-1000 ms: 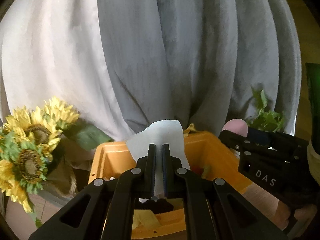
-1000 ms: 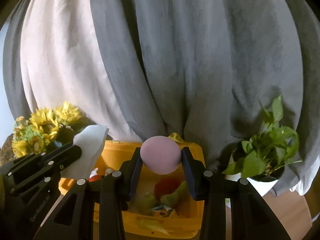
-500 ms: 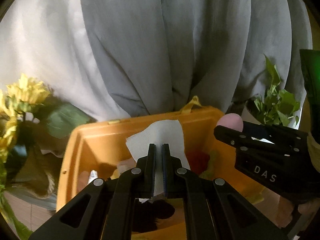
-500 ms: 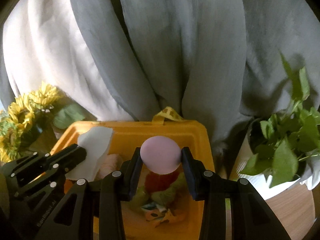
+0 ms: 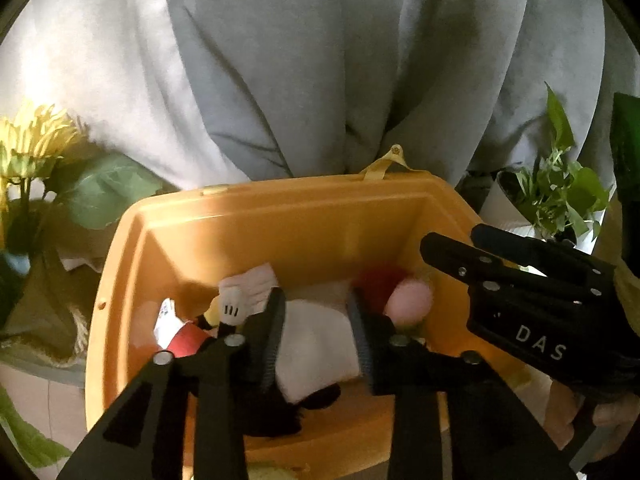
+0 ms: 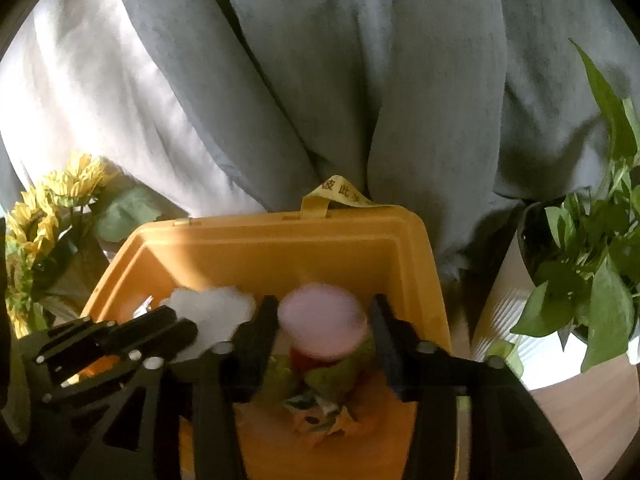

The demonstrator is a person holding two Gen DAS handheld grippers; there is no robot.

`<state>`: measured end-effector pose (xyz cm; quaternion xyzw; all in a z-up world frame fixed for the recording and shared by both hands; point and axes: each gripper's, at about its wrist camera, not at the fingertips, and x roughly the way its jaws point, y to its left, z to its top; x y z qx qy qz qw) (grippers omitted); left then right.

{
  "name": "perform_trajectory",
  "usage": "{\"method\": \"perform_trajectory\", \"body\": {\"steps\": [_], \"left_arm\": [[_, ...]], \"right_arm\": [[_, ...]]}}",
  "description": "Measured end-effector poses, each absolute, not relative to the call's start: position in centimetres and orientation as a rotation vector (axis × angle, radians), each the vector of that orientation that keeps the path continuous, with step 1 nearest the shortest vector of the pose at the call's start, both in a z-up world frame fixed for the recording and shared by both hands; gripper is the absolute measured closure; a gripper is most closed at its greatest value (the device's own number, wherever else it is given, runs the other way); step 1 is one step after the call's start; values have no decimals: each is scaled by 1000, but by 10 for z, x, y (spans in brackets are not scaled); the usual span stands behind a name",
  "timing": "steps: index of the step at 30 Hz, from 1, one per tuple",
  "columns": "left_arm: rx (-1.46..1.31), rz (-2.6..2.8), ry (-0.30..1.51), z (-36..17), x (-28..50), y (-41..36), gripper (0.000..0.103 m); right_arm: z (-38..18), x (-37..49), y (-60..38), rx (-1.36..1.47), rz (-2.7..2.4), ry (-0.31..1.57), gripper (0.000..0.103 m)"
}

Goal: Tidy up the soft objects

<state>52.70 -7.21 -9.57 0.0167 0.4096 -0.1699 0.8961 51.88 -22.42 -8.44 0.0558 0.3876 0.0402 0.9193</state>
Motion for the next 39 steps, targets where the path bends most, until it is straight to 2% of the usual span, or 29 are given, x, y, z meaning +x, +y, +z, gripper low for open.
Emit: {"method": "perform_trajectory", "body": {"steps": [12, 27, 33, 39], "left_arm": [[60, -211, 734, -57, 479, -49, 49], [72, -93, 505, 7, 359, 3, 19], [79, -116, 447, 20, 311, 19, 12], [90, -112, 375, 32, 261, 26, 5]], "right_arm": [[-68, 486, -226, 109, 48, 764, 42], [-11, 359, -186, 96, -17, 598, 19], [6, 308, -167, 84, -63, 538, 11], [20, 256, -158, 74, -103, 481, 8]]}}
